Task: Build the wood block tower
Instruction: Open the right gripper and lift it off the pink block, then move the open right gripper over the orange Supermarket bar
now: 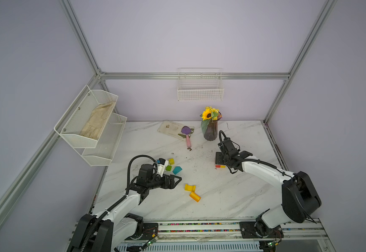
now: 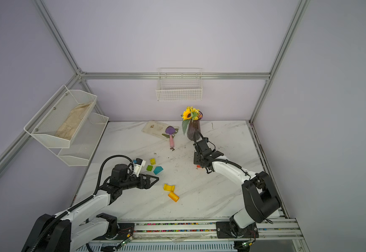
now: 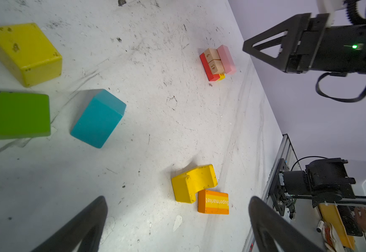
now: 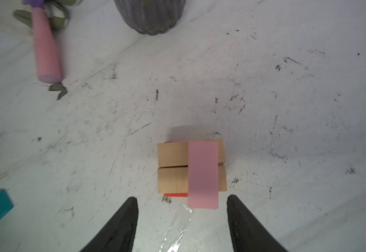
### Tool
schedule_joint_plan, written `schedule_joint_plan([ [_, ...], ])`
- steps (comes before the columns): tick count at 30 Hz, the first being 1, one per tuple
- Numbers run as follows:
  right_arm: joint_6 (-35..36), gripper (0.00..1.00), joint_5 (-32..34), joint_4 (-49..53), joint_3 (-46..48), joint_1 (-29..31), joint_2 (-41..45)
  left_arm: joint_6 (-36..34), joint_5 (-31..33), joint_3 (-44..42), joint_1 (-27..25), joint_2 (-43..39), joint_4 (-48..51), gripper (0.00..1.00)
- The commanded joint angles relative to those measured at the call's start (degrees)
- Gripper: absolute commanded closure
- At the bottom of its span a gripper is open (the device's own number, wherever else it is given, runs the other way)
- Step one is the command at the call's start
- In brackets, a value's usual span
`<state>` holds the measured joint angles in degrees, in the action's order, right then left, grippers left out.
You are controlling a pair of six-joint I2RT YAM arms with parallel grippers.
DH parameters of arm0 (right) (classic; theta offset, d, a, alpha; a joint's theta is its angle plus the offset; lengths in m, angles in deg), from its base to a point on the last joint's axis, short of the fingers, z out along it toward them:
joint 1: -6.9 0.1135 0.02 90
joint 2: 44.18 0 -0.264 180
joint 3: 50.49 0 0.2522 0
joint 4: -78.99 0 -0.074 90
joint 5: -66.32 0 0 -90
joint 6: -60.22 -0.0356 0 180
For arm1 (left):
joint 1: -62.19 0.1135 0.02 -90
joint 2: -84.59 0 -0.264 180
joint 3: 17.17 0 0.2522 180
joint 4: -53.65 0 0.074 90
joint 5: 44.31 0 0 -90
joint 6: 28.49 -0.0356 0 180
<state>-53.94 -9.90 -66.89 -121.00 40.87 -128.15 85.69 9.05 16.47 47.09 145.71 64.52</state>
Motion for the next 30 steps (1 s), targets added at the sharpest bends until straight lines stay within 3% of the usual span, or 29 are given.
schedule_joint_plan([
  [1,-1.59,0.29,4.41,-0.84,3.3,5.97,7.72,-1.63,0.24,1.42,-0.31,-0.56,-1.41,0.0],
  [6,-0.57,0.21,2.53,-10.27,9.86,17.84,13.81,-1.68,0.48,1.56,-0.37,-0.4,-1.17,0.0],
  [16,1.93,0.28,4.49,-15.47,12.32,35.29,3.34,-1.6,0.61,1.25,-0.37,-1.29,-1.15,0.0],
  [24,1.31,0.31,3.4,-16.75,10.87,37.56,-7.65,-1.59,0.61,1.37,-0.38,-0.71,-1.15,0.0],
  [30,0.63,0.4,5.91,-13.97,7.84,38.78,-13.94,-1.55,0.4,1.3,-0.37,-0.98,-1.32,0.0],
])
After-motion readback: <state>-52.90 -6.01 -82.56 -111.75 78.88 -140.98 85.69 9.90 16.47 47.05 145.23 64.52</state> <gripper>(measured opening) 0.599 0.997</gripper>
